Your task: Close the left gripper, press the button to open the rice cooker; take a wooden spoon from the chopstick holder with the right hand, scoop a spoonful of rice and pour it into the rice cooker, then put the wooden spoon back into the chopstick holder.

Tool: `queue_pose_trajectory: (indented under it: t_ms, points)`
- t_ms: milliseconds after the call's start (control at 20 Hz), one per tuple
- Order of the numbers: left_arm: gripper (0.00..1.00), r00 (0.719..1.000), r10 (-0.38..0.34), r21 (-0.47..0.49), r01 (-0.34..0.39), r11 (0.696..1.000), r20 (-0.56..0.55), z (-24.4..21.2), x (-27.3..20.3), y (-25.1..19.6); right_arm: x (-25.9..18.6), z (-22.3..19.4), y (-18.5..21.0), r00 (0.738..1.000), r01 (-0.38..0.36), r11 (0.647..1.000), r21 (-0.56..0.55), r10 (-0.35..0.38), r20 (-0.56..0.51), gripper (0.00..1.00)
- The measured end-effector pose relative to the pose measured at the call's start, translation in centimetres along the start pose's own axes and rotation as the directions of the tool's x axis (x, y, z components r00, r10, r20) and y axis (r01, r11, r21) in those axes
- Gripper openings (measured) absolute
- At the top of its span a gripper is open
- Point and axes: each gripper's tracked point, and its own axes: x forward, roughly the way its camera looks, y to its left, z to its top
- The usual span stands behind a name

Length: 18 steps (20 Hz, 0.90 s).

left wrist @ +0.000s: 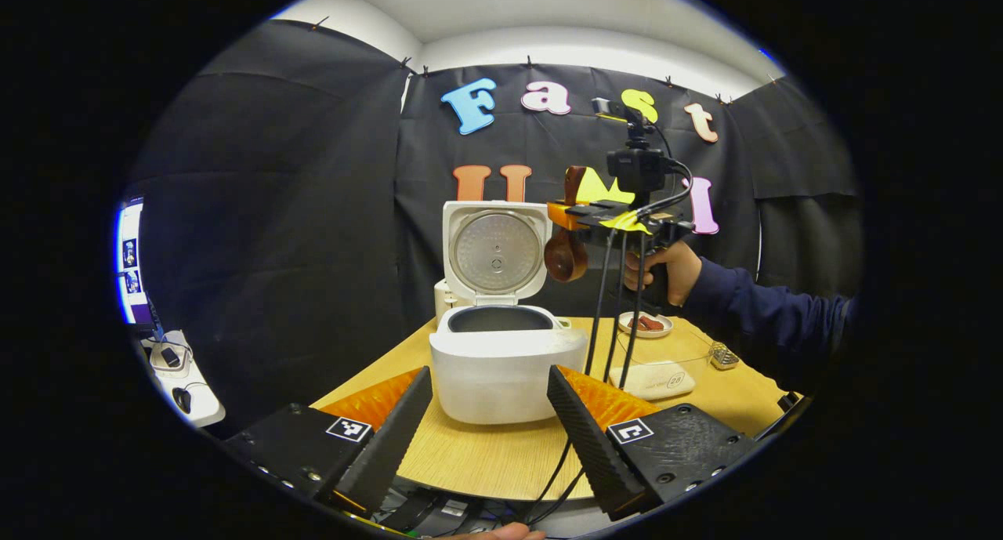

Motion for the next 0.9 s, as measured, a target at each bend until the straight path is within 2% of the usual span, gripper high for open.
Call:
queue_pose_trajectory:
  t_ms: [300,550,900]
  points:
    - [0.94,0.999,-0.032,0.013,0.032,0.999,0.017,1.0,1.3,-3.9,-6.3,-0.6,-6.5,0.998,0.057,0.998,0.025,-0.056,-0.019,0.12]
    - [0.94,0.997,-0.068,0.043,0.066,0.997,0.041,2.2,2.4,-8.0,-11.7,-2.0,-13.3,0.987,0.156,0.987,0.038,-0.154,-0.044,0.12]
    - [0.96,0.993,-0.094,0.082,0.088,0.993,0.069,3.5,3.9,-11.8,-18.5,-7.1,-23.4,0.941,0.312,0.948,0.064,-0.299,-0.157,0.13]
